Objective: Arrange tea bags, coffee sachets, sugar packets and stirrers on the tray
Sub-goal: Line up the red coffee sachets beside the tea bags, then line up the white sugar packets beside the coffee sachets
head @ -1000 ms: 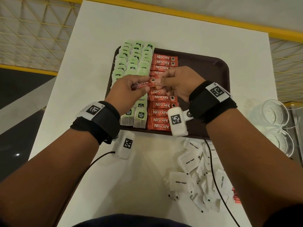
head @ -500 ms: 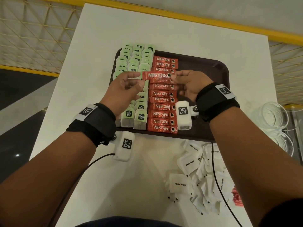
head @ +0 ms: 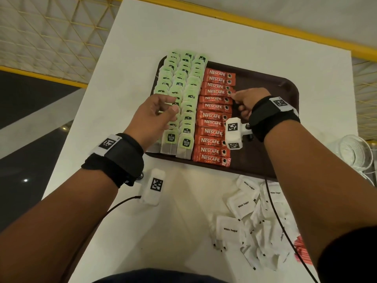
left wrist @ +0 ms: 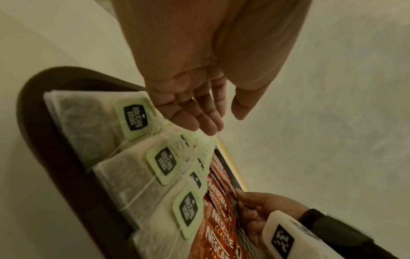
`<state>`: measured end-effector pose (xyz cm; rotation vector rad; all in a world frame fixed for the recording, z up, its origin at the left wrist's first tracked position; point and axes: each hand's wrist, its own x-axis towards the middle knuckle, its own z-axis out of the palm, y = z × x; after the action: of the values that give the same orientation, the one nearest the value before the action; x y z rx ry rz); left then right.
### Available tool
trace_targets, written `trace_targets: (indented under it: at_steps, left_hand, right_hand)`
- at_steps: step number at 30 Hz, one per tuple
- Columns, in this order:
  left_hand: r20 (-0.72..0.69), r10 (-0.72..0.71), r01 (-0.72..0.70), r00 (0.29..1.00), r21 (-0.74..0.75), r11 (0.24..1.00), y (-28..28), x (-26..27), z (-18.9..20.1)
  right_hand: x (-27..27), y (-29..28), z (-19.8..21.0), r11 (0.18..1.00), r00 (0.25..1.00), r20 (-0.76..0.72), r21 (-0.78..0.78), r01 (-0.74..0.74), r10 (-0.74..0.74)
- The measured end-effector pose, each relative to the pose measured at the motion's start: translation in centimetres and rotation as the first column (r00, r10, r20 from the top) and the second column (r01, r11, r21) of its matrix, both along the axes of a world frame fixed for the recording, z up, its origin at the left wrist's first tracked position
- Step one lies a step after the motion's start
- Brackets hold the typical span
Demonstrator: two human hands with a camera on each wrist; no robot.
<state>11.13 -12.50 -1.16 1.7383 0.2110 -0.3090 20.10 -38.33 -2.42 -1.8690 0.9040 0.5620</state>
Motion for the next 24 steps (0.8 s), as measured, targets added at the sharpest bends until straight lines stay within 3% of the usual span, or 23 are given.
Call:
trace_targets:
  at_steps: [5, 8, 14, 19, 24]
  left_hand:
    - [0.014, -0.042, 0.041, 0.999, 0.026, 0.999, 0.1, -0.7, 1.1]
    - [-0.001, -0.202, 0.202, 0.979, 0.07, 0.977, -0.2, -1.4, 2.5]
    - [0.006, -0.594, 0.571, 0.805, 0.266, 0.777, -2.2, -3.8, 5.5]
    - [0.017, -0.753, 0.696, 0.658, 0.37, 0.616, -4.0, -7.0, 6.0]
    - [0.02, -0.812, 0.742, 0.584, 0.394, 0.543, -5.8, -10.2, 5.5]
  right_hand:
    - [-1.6, 0.3, 2.2, 0.992, 0.997, 0.049, -0.109, -0.06, 0.065]
    - [-4.8, 0.2, 4.3, 0.993, 0.989, 0.138, -0.108, -0.042, 0.057]
    - [-15.2, -0.5, 8.3, 0.976, 0.94, 0.298, -0.184, -0.112, 0.164]
    - [-24.4, -2.2, 8.9, 0.943, 0.925, 0.278, -0.28, -0.181, 0.26]
    - [-31.4, -3.9, 7.6, 0.894, 0.943, 0.161, -0.397, -0.209, 0.292]
